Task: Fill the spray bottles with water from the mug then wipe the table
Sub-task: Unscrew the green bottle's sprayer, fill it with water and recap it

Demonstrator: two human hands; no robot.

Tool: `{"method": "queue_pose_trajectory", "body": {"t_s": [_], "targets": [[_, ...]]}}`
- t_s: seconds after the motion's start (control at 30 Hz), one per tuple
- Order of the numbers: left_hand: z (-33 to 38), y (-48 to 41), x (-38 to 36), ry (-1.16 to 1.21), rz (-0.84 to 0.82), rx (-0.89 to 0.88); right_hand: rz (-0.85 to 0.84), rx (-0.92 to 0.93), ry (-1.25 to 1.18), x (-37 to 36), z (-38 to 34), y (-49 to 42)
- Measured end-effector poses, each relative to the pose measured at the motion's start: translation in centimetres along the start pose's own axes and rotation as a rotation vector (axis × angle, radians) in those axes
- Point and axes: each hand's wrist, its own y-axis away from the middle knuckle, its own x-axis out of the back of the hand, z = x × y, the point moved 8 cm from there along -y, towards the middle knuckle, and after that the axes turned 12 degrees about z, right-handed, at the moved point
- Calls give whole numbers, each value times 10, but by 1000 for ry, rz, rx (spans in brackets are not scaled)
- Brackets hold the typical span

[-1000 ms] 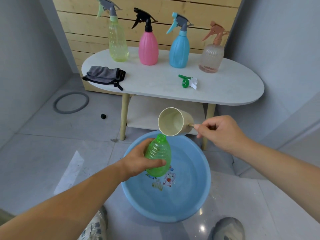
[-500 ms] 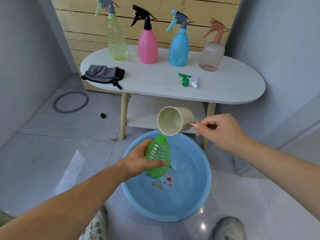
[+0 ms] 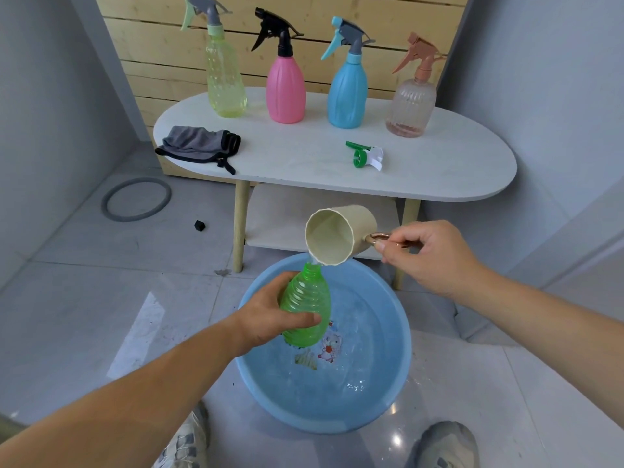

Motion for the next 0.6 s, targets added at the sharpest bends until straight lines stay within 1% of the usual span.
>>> {"method": "queue_pose_trajectory", "body": {"t_s": [0.6], "targets": [[-5, -3, 0, 1, -4, -1, 26, 99, 1, 4, -4, -2]]}}
